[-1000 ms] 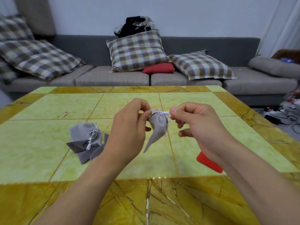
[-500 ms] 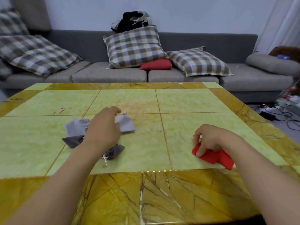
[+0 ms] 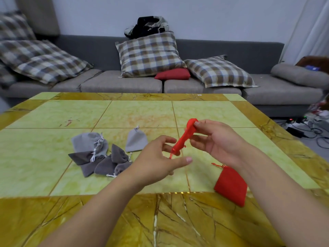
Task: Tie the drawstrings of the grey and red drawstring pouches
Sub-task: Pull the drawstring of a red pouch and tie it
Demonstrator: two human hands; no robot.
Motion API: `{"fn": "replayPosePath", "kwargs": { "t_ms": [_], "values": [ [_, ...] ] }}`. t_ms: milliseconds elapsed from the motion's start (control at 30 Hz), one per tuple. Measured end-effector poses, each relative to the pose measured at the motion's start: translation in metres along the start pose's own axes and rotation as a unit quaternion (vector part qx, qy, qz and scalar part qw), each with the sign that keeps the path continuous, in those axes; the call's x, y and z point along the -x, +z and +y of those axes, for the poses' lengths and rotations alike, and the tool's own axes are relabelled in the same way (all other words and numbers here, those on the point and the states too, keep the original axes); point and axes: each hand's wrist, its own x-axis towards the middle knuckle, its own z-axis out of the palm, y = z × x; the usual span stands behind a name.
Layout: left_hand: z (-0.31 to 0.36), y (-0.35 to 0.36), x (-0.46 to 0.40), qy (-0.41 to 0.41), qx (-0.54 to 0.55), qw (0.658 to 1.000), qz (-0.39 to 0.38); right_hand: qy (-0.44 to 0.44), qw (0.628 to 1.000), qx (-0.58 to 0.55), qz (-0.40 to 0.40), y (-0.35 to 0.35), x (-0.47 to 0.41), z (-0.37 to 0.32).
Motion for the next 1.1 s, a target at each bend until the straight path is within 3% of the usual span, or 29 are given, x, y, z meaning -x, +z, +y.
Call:
{"fn": "replayPosePath", "kwargs": {
  "t_ms": [133,267,400,467,567,633,733,833,1000,1100],
  "values": [
    [0.001,-0.012,-0.005,0.051,0.065,0.993,0.079,0.03,0.998,-0.055,-0.008,0.009,0.0,0.007],
    [-0.005,-0.026,-0.014,0.052,0.069,0.99,0.109,0.033,0.998,0.055,-0.017,0.002,0.002,0.004],
    [-0.008,-0.035,-0.017,0.031,0.031,0.999,0.027,-0.082,0.959,0.271,-0.02,0.006,0.006,0.003],
    [-0.009,-0.036,-0.016,0.017,0.027,0.999,-0.012,-0.148,0.934,0.325,-0.034,0.011,0.006,0.004],
    [-0.008,-0.034,-0.013,0.033,-0.034,0.998,-0.046,-0.178,0.906,0.372,-0.093,0.018,0.008,0.011],
    [-0.008,-0.033,-0.012,0.049,-0.05,0.996,-0.047,-0.162,0.914,0.36,-0.096,0.023,0.009,0.015],
    [-0.009,-0.033,-0.011,0.106,-0.104,0.989,-0.021,-0.126,0.954,0.269,-0.041,0.029,0.008,0.02],
    [-0.011,-0.032,-0.009,0.158,-0.169,0.972,-0.039,-0.142,0.957,0.254,0.013,0.033,0.006,0.024],
    [-0.011,-0.036,-0.014,0.127,-0.146,0.98,0.039,-0.151,0.969,0.165,0.106,0.035,0.004,0.02],
    [-0.01,-0.046,-0.016,0.094,-0.117,0.986,0.069,-0.123,0.987,0.049,0.088,0.029,0.005,0.01]
  ]
}}
